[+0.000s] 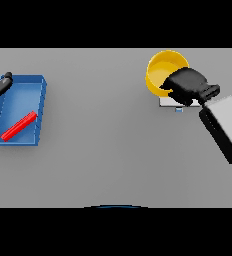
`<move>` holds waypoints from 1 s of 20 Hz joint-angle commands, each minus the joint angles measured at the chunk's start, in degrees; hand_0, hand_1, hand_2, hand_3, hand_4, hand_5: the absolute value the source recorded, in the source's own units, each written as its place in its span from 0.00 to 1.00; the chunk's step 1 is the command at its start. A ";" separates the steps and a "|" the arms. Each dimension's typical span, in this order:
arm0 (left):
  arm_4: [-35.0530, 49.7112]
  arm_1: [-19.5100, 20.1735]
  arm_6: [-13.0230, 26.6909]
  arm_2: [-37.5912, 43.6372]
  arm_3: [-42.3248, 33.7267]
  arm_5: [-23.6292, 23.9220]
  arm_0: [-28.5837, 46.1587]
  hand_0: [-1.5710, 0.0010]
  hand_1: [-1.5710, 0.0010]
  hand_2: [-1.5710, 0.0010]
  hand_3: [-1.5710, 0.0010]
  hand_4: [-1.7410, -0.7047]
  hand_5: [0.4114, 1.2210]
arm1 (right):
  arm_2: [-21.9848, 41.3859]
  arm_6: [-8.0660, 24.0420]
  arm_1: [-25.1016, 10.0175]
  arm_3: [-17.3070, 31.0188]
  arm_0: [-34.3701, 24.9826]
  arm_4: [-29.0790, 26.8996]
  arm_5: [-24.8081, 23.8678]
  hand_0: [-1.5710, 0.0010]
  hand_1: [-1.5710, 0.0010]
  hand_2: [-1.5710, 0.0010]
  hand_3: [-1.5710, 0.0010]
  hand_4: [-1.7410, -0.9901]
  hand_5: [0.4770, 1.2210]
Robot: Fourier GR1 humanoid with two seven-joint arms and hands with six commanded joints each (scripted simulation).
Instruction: Pick up the red beaker and tilt it to pour out 1 green nut into yellow bowl. Pick up the yellow bowl and place it on the metallic measuring scale.
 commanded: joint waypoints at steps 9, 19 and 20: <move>-0.20 1.13 1.79 -0.15 -1.36 0.51 0.00 1.00 1.00 1.00 1.00 0.98 0.37 | -3.06 -2.37 1.11 16.30 -3.32 0.56 -5.49 0.00 0.00 0.08 0.18 0.00 1.00; -0.51 0.28 0.62 -0.39 0.33 -0.07 0.54 1.00 1.00 1.00 1.00 0.98 0.37 | -4.49 -3.24 3.29 23.37 -4.32 -0.61 -4.35 0.11 0.00 0.12 0.13 0.00 1.00; -0.48 0.08 0.85 -0.45 0.20 0.02 0.38 1.00 1.00 1.00 1.00 0.98 0.38 | -4.95 -3.75 2.99 24.05 -4.60 -0.81 -4.23 0.15 0.07 0.09 0.24 0.00 1.00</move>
